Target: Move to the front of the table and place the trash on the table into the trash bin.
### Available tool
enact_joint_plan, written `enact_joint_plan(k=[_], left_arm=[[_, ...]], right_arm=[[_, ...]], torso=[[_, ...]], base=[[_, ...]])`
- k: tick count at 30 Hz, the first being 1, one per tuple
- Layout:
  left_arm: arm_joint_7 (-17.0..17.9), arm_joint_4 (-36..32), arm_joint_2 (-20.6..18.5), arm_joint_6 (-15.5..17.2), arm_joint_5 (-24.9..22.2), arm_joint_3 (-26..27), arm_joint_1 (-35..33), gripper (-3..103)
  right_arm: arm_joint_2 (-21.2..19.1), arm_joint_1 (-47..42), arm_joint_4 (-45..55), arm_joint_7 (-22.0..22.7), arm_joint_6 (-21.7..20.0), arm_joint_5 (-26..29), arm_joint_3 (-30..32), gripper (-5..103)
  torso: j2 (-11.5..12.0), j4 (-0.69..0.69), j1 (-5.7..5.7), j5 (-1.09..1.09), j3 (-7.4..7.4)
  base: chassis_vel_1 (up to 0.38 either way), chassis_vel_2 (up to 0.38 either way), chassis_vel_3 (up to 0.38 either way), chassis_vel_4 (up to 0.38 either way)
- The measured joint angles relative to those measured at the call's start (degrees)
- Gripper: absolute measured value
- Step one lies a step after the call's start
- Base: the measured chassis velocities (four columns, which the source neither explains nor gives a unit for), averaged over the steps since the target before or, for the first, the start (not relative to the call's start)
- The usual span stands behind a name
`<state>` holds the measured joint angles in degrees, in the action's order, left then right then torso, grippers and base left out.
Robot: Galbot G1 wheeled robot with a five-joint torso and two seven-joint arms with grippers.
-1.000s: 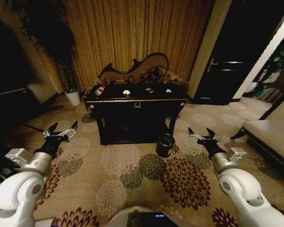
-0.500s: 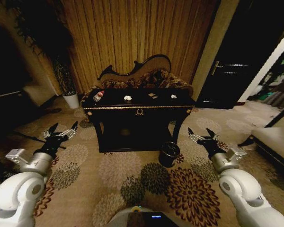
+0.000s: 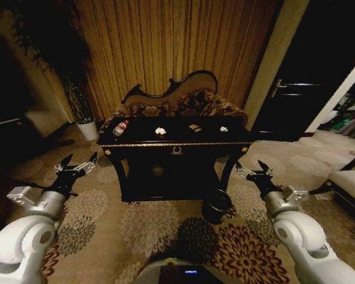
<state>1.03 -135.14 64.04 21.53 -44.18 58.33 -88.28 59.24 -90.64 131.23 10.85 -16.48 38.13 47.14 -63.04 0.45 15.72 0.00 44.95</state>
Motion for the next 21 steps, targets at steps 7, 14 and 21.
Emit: enact_joint_plan(k=[7,14,21], left_arm=[[-0.1,-0.1,0.1,0.0,0.0,0.0,-0.1,100],[-0.2,-0.2,0.1,-0.1,0.1,0.0,-0.2,100],[-0.3,-0.3,0.0,-0.3,0.1,0.0,-0.2,100]], right_arm=[[-0.1,0.3,-0.5,0.0,0.1,0.0,-0.1,100],[-0.1,0.4,-0.6,0.0,0.1,0.0,-0.1,100],[-0.2,0.6,-0.8,0.0,0.1,0.0,-0.1,100]], torso=[[0.0,-0.05,0.01,0.0,0.0],[0.0,-0.04,0.01,0.0,0.0],[0.0,-0.04,0.01,0.0,0.0]], base=[[-0.202,0.242,0.212,-0.24],[-0.203,0.204,0.218,-0.201],[-0.207,0.211,0.214,-0.212]])
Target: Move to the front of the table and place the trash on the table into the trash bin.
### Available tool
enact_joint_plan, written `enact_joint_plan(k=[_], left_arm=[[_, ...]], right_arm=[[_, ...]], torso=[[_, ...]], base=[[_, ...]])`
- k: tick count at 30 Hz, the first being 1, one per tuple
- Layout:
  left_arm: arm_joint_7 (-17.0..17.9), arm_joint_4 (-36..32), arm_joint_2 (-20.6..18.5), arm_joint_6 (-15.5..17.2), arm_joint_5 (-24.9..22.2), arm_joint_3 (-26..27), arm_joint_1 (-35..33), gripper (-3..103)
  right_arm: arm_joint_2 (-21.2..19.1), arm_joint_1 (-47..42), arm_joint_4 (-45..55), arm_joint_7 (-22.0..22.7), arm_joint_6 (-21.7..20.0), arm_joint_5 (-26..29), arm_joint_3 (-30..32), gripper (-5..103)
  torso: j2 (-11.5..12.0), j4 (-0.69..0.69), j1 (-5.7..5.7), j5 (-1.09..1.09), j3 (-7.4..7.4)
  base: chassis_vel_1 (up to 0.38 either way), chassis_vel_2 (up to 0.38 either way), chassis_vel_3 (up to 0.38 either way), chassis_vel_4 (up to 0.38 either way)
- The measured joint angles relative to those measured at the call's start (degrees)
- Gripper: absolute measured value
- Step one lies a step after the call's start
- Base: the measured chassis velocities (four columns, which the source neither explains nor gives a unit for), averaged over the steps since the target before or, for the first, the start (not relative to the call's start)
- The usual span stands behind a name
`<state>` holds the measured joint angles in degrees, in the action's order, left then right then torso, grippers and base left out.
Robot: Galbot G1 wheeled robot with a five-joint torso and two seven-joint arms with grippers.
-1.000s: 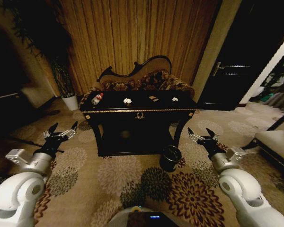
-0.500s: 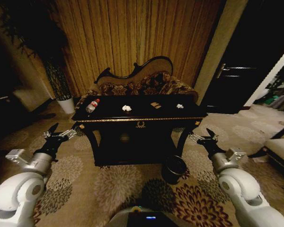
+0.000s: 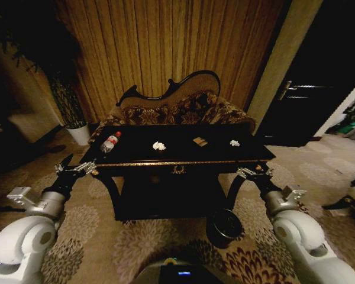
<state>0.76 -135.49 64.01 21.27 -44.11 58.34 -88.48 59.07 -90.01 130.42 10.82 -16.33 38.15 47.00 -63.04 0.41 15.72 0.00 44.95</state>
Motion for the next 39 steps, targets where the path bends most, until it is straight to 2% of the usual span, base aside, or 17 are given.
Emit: enact_joint_plan(k=[12,20,23,30,32,34,38,39], left_arm=[[-0.1,-0.6,0.0,-0.2,-0.1,0.1,-0.2,100],[0.0,-1.4,0.0,-0.2,-0.4,0.7,-0.3,100],[0.0,-1.8,0.0,-0.2,-0.6,1.2,-0.9,100],[-0.2,-2.2,-0.1,-0.1,-1.9,3.6,-2.1,100],[-0.2,-2.2,-0.1,-0.1,-2.2,4.2,-2.4,100],[-0.3,-2.3,0.0,0.0,-2.4,4.7,-2.6,100],[-0.3,-2.4,0.1,0.0,-2.4,4.9,-2.7,100],[-0.3,-2.4,0.2,0.0,-2.5,5.1,-2.7,100]], right_arm=[[-0.1,0.4,-0.8,-0.1,1.0,-0.6,-0.1,100],[-1.1,1.4,-1.6,0.2,1.3,-0.1,0.3,100],[-1.6,2.6,-1.6,1.0,0.1,1.4,0.1,100],[-4.9,6.8,-4.6,4.0,-5.7,6.7,0.2,100],[-6.8,8.5,-5.1,6.0,-9.5,10.7,0.6,100],[-9.7,11.4,-5.5,10.5,-15.1,17.2,0.8,100],[-11.6,13.8,-6.3,13.7,-18.0,20.2,0.3,100],[-13.3,15.9,-7.1,15.5,-21.0,22.7,0.0,100]], torso=[[0.0,0.0,0.02,0.0,0.0],[0.0,0.0,0.01,0.01,0.0],[0.0,0.01,-0.04,0.0,-0.02],[0.0,0.0,-0.01,-0.02,0.01],[0.0,0.0,0.01,0.01,0.01],[0.0,0.0,0.01,0.0,0.01],[0.0,0.0,0.0,0.01,0.0],[0.0,0.0,0.0,0.0,0.0]], base=[[-0.208,0.202,0.213,-0.205],[-0.05,0.044,0.035,-0.053],[0.0,0.0,0.0,0.0],[0.0,0.0,0.0,0.0],[0.0,0.0,0.0,0.0],[0.0,0.0,0.0,0.0],[0.0,0.0,0.0,0.0],[0.0,0.0,0.0,0.0]])
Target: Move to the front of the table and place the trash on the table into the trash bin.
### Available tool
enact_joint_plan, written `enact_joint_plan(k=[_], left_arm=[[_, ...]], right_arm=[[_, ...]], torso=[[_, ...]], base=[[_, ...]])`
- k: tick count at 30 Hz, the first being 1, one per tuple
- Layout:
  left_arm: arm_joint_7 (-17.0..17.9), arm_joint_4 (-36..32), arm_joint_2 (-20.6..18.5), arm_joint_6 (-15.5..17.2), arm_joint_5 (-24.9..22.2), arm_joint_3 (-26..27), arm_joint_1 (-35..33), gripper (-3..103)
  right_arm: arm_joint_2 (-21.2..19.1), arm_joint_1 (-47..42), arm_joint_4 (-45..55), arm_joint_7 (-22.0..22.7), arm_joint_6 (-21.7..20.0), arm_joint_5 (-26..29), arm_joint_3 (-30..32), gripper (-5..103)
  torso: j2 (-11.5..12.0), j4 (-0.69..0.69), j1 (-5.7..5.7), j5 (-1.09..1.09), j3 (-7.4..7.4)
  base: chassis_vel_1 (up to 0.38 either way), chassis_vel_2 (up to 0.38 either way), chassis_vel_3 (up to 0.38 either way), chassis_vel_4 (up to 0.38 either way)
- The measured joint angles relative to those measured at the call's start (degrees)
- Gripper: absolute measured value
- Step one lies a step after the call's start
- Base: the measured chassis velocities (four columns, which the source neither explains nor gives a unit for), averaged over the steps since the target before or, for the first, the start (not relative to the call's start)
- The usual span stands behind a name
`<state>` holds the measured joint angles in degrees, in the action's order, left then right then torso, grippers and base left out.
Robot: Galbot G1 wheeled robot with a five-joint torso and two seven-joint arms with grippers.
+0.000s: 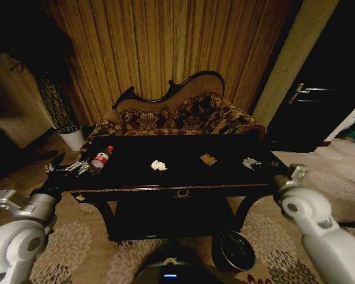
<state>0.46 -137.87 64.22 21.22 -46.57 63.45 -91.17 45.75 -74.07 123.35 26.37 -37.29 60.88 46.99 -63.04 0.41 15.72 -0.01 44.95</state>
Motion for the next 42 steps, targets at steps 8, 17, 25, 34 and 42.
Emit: enact_joint_plan(k=[8,17,25,34,42], left_arm=[[0.0,-0.2,0.2,0.4,-0.2,-0.1,0.1,100],[0.0,-0.4,0.6,0.6,-0.1,-0.4,0.1,100],[0.0,-0.7,-0.2,0.6,-0.3,-0.4,0.6,100],[0.1,-0.7,-0.3,0.5,-0.8,0.2,0.4,100],[0.1,-0.5,-0.7,0.5,-0.9,0.0,0.8,100]], right_arm=[[-4.3,3.9,-2.3,2.2,-4.3,8.5,-1.6,100],[-4.3,4.8,-5.3,0.8,-4.1,6.3,-5.0,100],[-3.4,7.7,-8.2,0.7,-3.9,2.3,-9.1,100],[-3.4,8.6,-10.8,0.6,-3.7,-2.3,-11.3,100],[-3.0,8.6,-12.4,0.5,-3.7,-2.7,-11.6,103]], torso=[[0.0,0.0,0.0,0.02,0.0],[0.0,0.01,0.01,0.0,0.0],[0.0,0.01,0.01,0.0,0.0],[0.0,0.01,0.0,0.01,0.0],[0.0,0.01,0.0,0.01,0.0]], base=[[0.0,0.0,0.0,0.0],[0.0,0.0,0.0,0.0],[0.0,0.0,0.0,0.0],[0.0,0.0,0.0,0.0],[0.0,0.0,0.0,0.0]])
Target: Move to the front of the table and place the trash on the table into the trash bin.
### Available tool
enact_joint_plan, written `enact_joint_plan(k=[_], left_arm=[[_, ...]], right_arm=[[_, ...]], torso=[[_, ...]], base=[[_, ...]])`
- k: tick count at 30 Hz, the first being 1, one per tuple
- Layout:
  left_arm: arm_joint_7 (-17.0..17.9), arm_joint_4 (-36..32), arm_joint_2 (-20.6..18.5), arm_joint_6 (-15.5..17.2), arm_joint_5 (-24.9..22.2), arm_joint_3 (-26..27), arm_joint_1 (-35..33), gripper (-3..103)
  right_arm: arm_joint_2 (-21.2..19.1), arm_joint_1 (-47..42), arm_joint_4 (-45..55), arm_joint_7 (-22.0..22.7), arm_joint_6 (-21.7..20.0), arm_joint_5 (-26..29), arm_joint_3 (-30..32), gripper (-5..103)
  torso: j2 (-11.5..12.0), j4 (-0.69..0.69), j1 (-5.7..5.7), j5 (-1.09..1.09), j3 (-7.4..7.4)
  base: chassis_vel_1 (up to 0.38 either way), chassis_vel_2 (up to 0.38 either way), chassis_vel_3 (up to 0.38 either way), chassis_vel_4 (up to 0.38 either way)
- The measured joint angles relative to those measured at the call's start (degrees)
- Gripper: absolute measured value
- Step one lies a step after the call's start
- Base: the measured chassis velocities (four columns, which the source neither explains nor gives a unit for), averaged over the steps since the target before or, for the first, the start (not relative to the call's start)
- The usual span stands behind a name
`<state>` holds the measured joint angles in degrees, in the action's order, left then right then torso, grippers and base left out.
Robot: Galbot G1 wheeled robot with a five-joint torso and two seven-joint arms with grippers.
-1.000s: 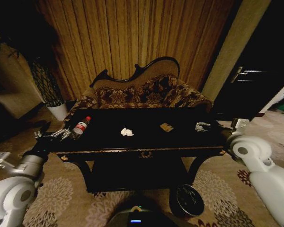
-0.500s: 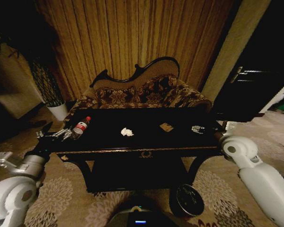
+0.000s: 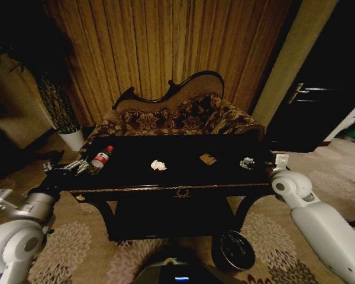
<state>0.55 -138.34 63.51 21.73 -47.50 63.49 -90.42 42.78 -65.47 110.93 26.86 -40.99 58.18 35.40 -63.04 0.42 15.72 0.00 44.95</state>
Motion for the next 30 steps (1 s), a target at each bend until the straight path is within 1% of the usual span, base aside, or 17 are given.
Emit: enact_joint_plan(k=[4,6,7,8,9,10,12,13,14,16,19,21,22,23,25,29,30], left_arm=[[0.0,0.0,0.0,0.0,-0.1,0.1,0.0,100],[0.0,0.0,0.0,0.0,-0.1,0.1,0.0,100],[0.0,0.0,0.1,0.0,-0.1,0.1,0.0,100],[0.0,0.0,0.1,0.0,-0.1,0.1,0.0,100],[0.0,0.0,0.1,0.0,-0.1,0.1,0.0,100],[0.0,0.0,0.1,0.0,-0.1,0.0,0.0,100],[0.0,0.0,0.0,0.0,-0.1,-0.1,0.0,100],[0.0,0.0,-0.2,-0.1,-0.1,-0.1,0.0,100],[0.0,0.0,-0.5,-0.1,-0.2,-0.1,0.3,100],[0.0,-0.1,-0.7,-0.1,-0.2,-0.1,0.4,100],[0.0,-0.1,-1.0,-0.1,-0.4,-0.1,0.7,100],[0.0,-0.1,-1.0,-0.1,-0.4,-0.1,0.7,100],[0.0,-0.1,-0.9,-0.1,-0.5,-0.1,0.6,100],[0.0,-0.1,-0.9,-0.1,-0.5,-0.1,0.6,100],[0.0,-0.1,-0.9,-0.1,-0.5,-0.1,0.6,100],[0.0,0.0,-0.8,-0.1,-0.5,-0.1,0.6,100],[0.0,0.0,-0.8,-0.1,-0.5,-0.1,0.6,100]], right_arm=[[0.0,0.2,0.0,0.1,0.0,0.0,0.0,97],[0.0,0.3,0.0,0.3,0.1,-0.2,-0.1,88],[0.0,0.3,0.0,0.3,0.2,-0.2,-0.1,88],[-0.1,0.1,0.0,0.3,0.2,-0.3,-0.1,82],[-0.1,0.1,0.0,0.3,0.2,-0.3,-0.1,82],[-0.2,-0.2,0.1,0.3,0.2,-0.4,0.0,71],[-0.3,-0.4,0.3,0.2,0.2,-0.5,0.0,71],[-0.3,-0.5,0.4,0.2,0.2,-0.6,0.1,66],[-0.3,-0.6,0.5,0.2,0.2,-0.7,0.1,55],[-0.3,-0.6,0.5,0.1,0.2,-0.8,0.1,55],[-0.3,-0.8,0.5,-0.7,0.8,-1.8,0.0,38],[-0.3,-0.8,0.5,-0.8,0.9,-1.9,0.0,38],[-0.2,-0.9,0.5,-0.9,1.1,-1.9,0.0,28],[-0.2,-0.9,0.5,-0.9,1.2,-1.9,0.0,28],[-0.2,-0.9,0.5,-0.9,1.2,-2.0,0.0,22],[-0.4,-0.9,0.3,-1.3,1.8,-2.5,-0.2,2],[-0.4,-0.9,0.3,-1.3,1.8,-2.5,-0.2,2]], torso=[[0.0,0.0,0.0,0.0,0.0],[0.0,0.0,0.0,0.0,0.0],[0.0,0.0,0.0,0.0,0.0],[0.0,-0.01,0.0,0.0,0.0],[0.0,-0.01,0.0,0.0,0.0],[0.0,-0.01,0.0,0.0,0.0],[0.0,0.0,0.0,0.0,0.0],[0.0,0.0,0.0,0.0,0.0],[0.0,0.0,0.0,0.0,0.0],[0.0,0.0,0.0,-0.01,0.0],[0.0,0.0,0.0,0.0,0.0],[0.0,0.0,0.0,0.0,0.0],[0.0,-0.01,0.0,0.0,0.0],[0.0,0.0,0.0,0.0,0.0],[0.0,0.0,0.0,0.0,0.0],[0.0,0.0,0.0,0.0,0.0],[0.0,0.0,0.0,0.0,0.0]], base=[[0.0,0.0,0.0,0.0],[0.0,0.0,0.0,0.0],[0.0,0.0,0.0,0.0],[0.0,0.0,0.0,0.0],[0.0,0.0,0.0,0.0],[0.0,0.0,0.0,0.0],[0.0,0.0,0.0,0.0],[0.0,0.0,0.0,0.0],[0.0,0.0,0.0,0.0],[0.0,0.0,0.0,0.0],[0.0,0.0,0.0,0.0],[0.0,0.0,0.0,0.0],[0.0,0.0,0.0,0.0],[0.0,0.0,0.0,0.0],[0.0,0.0,0.0,0.0],[0.0,0.0,0.0,0.0],[0.0,0.0,0.0,0.0]])
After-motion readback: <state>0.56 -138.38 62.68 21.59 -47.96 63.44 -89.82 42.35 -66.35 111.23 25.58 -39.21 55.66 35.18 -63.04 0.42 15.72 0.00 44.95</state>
